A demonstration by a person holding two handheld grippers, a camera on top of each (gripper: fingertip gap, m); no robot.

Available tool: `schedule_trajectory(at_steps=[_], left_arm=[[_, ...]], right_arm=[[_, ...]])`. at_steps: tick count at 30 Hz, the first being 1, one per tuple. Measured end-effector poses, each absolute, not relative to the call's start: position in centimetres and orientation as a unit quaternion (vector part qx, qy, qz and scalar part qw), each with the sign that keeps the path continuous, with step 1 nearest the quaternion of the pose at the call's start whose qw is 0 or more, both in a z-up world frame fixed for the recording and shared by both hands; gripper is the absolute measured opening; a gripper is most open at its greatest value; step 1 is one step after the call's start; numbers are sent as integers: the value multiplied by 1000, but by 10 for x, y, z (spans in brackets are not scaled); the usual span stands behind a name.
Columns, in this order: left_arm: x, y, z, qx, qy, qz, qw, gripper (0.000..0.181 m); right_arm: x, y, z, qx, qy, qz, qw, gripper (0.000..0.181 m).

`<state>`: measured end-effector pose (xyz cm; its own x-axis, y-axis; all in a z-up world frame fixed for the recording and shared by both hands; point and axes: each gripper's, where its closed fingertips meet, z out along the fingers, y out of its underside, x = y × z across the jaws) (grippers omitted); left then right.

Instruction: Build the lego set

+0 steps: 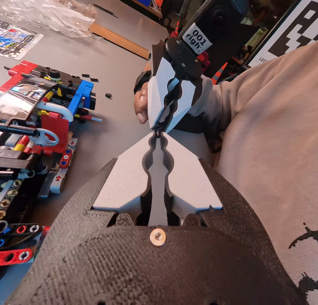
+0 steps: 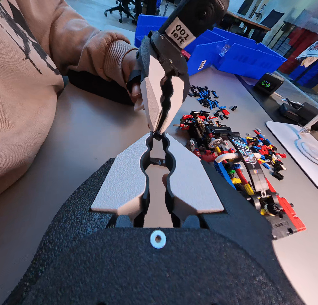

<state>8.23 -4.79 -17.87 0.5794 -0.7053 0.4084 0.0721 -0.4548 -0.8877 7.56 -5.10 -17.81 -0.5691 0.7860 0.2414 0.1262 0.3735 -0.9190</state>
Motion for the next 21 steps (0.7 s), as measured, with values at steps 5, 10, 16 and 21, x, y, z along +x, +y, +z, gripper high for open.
schedule_trajectory(at_steps=[5,10,16,21], left_arm=[[83,-50,-179,-748,204,-426,467,2],[84,-51,-181,-747,160,-482,429,2],[83,-50,-182,-752,188,-440,454,2],[85,-50,-178,-742,266,-338,514,2]], right_arm=[[77,-54,-178,-298,-752,475,347,8],[77,-54,-181,-291,-758,464,354,8],[76,-53,-182,-307,-753,472,341,8],[78,-54,-182,-328,-741,507,294,15]])
